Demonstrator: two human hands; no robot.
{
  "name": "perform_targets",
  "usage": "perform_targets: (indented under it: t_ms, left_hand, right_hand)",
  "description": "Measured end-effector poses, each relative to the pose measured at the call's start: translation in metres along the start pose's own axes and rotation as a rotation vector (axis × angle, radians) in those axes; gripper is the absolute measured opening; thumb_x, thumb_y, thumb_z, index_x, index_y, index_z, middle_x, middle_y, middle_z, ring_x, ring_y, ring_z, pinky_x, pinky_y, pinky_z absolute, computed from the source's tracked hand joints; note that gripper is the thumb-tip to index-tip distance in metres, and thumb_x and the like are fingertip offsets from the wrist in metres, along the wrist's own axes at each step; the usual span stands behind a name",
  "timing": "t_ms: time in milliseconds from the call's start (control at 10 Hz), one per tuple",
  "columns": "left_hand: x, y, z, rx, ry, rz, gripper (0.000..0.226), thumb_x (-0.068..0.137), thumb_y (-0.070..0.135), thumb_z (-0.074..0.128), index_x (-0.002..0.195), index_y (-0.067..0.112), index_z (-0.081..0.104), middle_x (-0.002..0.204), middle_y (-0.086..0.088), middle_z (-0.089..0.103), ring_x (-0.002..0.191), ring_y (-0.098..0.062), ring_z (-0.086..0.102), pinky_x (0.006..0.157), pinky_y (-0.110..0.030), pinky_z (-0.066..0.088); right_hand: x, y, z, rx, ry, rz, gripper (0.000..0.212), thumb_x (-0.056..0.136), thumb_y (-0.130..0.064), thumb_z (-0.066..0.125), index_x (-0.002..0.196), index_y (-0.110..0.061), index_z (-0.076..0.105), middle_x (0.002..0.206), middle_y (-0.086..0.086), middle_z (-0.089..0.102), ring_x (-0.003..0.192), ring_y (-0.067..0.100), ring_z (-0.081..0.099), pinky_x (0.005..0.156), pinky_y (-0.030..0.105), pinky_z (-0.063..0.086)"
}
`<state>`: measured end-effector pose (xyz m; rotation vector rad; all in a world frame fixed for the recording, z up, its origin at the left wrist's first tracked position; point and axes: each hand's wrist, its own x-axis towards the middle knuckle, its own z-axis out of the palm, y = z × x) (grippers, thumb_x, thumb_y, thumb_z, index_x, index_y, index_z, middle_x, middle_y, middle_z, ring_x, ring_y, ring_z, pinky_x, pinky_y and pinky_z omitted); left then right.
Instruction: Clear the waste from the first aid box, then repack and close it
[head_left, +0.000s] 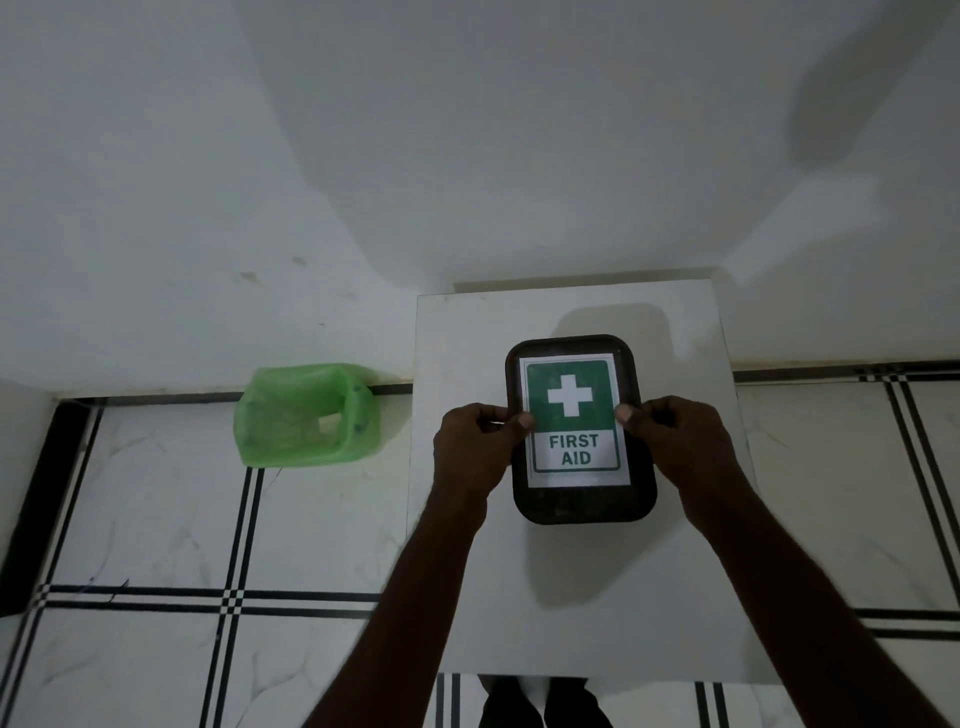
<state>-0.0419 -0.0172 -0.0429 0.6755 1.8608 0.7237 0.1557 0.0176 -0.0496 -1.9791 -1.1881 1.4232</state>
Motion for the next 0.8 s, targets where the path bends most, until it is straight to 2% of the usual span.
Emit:
perform_targets:
  t_ms: [100, 200, 300, 400, 500, 600, 800]
  left_hand:
    - [-0.011, -0.007, -0.002, -0.011, 0.01, 0.075, 0.029, 0.086, 0.031, 0.073, 0.107, 0.013, 0.065, 0.095, -0.004, 0.076, 0.09, -0.02, 0.073, 0.084, -0.045, 0.061]
    - [-0.039, -0.026, 0.005, -0.083, -0.114, 0.125, 0.032, 0.095, 0.033, 0.061, 0.126, 0.029, 0.057, 0.116, 0.01, 0.07, 0.107, -0.006, 0.067, 0.087, -0.024, 0.057]
    - [-0.054, -0.042, 0.022, -0.188, -0.172, 0.115, 0.033, 0.1, 0.03, 0.051, 0.131, 0.043, 0.048, 0.122, 0.02, 0.065, 0.107, 0.008, 0.063, 0.088, -0.015, 0.055]
    - [-0.044, -0.04, 0.031, -0.21, -0.144, 0.137, 0.033, 0.102, 0.031, 0.046, 0.133, 0.041, 0.045, 0.122, 0.021, 0.062, 0.103, 0.015, 0.06, 0.083, -0.006, 0.05]
    - [-0.024, -0.028, 0.035, -0.214, -0.13, 0.188, 0.039, 0.102, 0.034, 0.045, 0.141, 0.033, 0.045, 0.126, 0.015, 0.062, 0.108, 0.007, 0.06, 0.078, -0.001, 0.049]
    - [-0.01, -0.015, 0.039, -0.174, -0.114, 0.213, 0.045, 0.102, 0.036, 0.043, 0.146, 0.027, 0.041, 0.135, 0.007, 0.059, 0.115, -0.006, 0.057, 0.079, -0.002, 0.048]
    - [-0.008, 0.0, 0.03, -0.143, -0.071, 0.226, 0.045, 0.102, 0.035, 0.045, 0.146, 0.024, 0.042, 0.137, 0.001, 0.059, 0.124, -0.016, 0.056, 0.083, -0.009, 0.046]
  right_hand:
    - [-0.008, 0.006, 0.002, 0.01, 0.078, -0.031, 0.029, 0.087, -0.035, 0.066, 0.097, -0.008, 0.063, 0.094, 0.01, 0.07, 0.088, 0.029, 0.068, 0.071, 0.032, 0.054]
    - [-0.03, 0.021, 0.006, 0.058, 0.025, -0.059, 0.034, 0.093, -0.035, 0.058, 0.121, -0.014, 0.058, 0.111, 0.004, 0.068, 0.1, 0.023, 0.064, 0.084, 0.036, 0.055]
    - [-0.047, 0.038, 0.017, 0.107, -0.092, -0.07, 0.042, 0.096, -0.033, 0.052, 0.136, -0.018, 0.049, 0.121, 0.002, 0.065, 0.108, 0.019, 0.062, 0.085, 0.028, 0.052]
    - [-0.034, 0.042, 0.023, 0.12, -0.058, -0.107, 0.043, 0.096, -0.035, 0.052, 0.137, -0.019, 0.049, 0.123, 0.002, 0.065, 0.11, 0.018, 0.062, 0.088, 0.028, 0.052]
    - [-0.01, 0.031, 0.024, 0.134, -0.037, -0.137, 0.042, 0.096, -0.037, 0.052, 0.135, -0.021, 0.05, 0.122, 0.001, 0.065, 0.109, 0.018, 0.061, 0.088, 0.029, 0.052]
    - [0.008, 0.02, 0.022, 0.118, -0.044, -0.154, 0.041, 0.097, -0.036, 0.05, 0.135, -0.018, 0.05, 0.122, 0.003, 0.064, 0.108, 0.02, 0.061, 0.082, 0.023, 0.05]
    - [0.009, 0.002, 0.009, 0.106, -0.012, -0.149, 0.046, 0.097, -0.037, 0.051, 0.137, -0.014, 0.048, 0.129, 0.01, 0.063, 0.106, 0.02, 0.06, 0.075, 0.018, 0.047]
